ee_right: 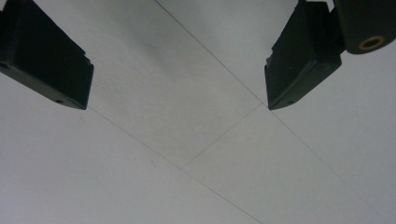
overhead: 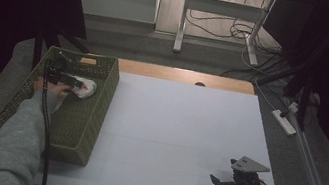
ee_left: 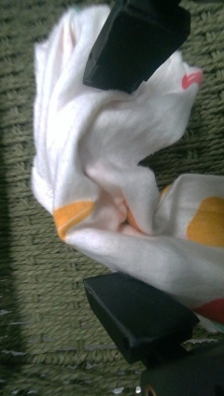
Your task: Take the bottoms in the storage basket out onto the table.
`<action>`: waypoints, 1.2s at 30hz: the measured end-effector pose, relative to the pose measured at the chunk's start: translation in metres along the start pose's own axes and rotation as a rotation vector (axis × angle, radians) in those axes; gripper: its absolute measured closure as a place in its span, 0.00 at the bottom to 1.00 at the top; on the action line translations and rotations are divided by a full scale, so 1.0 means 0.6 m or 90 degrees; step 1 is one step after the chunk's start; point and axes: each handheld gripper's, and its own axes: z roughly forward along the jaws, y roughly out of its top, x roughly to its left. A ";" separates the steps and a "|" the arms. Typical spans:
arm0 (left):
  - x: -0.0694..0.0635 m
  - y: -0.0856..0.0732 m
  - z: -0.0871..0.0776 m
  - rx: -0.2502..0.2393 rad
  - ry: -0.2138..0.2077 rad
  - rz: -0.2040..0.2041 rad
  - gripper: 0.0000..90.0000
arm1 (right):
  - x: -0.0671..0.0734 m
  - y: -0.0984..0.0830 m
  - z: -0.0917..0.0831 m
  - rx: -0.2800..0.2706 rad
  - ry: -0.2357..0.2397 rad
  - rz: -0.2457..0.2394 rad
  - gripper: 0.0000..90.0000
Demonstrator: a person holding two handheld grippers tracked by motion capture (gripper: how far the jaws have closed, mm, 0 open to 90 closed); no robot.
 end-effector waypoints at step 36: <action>-0.001 -0.007 0.006 0.046 -0.017 0.028 0.76 | 0.002 -0.001 0.000 0.005 0.002 -0.002 0.09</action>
